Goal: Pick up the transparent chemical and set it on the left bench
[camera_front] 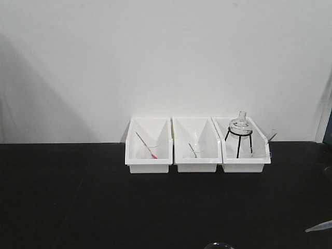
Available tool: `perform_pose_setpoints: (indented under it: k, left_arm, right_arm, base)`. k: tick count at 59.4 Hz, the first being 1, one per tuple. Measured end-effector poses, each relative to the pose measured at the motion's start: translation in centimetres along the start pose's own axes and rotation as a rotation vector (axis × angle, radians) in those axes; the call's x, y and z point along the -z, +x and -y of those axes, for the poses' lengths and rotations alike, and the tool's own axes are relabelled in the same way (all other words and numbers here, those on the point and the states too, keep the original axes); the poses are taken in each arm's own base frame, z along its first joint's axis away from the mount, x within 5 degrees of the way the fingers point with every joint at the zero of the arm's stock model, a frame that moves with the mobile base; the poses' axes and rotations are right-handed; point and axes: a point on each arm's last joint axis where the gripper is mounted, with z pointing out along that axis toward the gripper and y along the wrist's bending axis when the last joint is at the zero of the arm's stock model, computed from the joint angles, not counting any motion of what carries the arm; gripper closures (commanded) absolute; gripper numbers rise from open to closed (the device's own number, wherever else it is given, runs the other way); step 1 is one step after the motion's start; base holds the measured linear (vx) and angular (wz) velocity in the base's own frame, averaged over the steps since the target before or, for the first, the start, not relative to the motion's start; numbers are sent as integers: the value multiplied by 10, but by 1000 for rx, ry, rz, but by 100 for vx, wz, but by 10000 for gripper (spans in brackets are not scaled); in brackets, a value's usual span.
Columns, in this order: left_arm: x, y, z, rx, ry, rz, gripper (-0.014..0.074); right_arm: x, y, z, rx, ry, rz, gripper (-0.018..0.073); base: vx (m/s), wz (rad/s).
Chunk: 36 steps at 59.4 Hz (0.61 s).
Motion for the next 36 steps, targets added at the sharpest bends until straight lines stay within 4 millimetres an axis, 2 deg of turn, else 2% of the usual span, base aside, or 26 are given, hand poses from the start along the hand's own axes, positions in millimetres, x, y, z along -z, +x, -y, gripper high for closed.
perform_pose_setpoints:
  k: [7, 11, 26, 36]
  left_arm:
    - [0, 0, 0, 0, 0, 0, 600]
    - [0, 0, 0, 0, 0, 0, 600]
    - [0, 0, 0, 0, 0, 0, 600]
    - [0, 0, 0, 0, 0, 0, 600]
  right_arm:
    - [-5, 1, -1, -66, -28, 4, 564]
    - [-15, 6, 0, -137, -47, -22, 564]
    - [-83, 30, 4, -208, -243, -136, 564]
    - [-124, 56, 8, -243, -335, -216, 564]
  base:
    - [0, 0]
    - [0, 0]
    - [0, 0]
    - [0, 0]
